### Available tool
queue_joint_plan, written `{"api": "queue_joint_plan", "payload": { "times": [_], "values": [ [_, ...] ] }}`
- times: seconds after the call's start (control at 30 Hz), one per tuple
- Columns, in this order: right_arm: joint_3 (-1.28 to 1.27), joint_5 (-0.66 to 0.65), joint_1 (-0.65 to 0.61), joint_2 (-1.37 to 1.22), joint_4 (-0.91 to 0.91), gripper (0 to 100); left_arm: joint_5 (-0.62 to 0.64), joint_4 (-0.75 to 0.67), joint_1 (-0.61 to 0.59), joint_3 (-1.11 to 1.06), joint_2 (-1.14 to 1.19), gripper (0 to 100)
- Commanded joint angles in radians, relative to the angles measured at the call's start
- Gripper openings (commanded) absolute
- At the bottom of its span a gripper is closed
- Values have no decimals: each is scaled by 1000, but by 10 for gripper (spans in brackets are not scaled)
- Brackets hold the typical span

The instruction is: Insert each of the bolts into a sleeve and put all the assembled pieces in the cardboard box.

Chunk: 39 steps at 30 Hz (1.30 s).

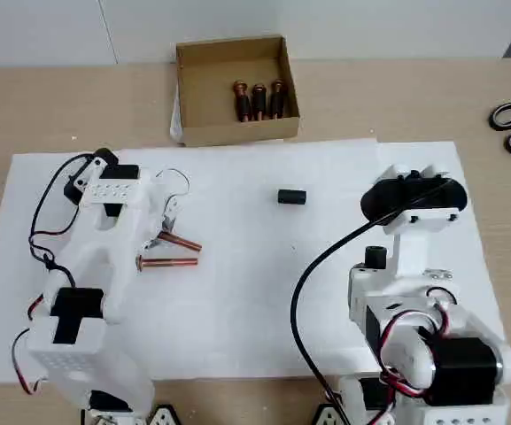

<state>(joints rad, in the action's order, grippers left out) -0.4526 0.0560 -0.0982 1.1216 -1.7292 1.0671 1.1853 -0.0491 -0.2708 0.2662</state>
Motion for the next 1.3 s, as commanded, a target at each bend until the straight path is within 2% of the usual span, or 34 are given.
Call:
{"api": "queue_joint_plan", "payload": {
  "times": [0.0, 0.2, 0.37, 0.67, 0.9, 1.27],
  "values": [
    [5, 9, 10, -2, 7, 3, 0, 6, -41, 45, 11, 94],
    [5, 9, 10, -2, 7, 3, 0, 41, -37, 48, 11, 85],
    [5, 9, 10, -2, 7, 3, -2, 97, -37, 51, 2, 6],
    [5, 9, 10, -2, 7, 3, -2, 193, -37, 79, 2, 6],
    [5, 9, 10, -2, 7, 3, -2, 336, -5, 325, 2, 6],
    [5, 9, 5, -2, 7, 3, -17, 545, 132, 725, 2, 6]
  ]
}}
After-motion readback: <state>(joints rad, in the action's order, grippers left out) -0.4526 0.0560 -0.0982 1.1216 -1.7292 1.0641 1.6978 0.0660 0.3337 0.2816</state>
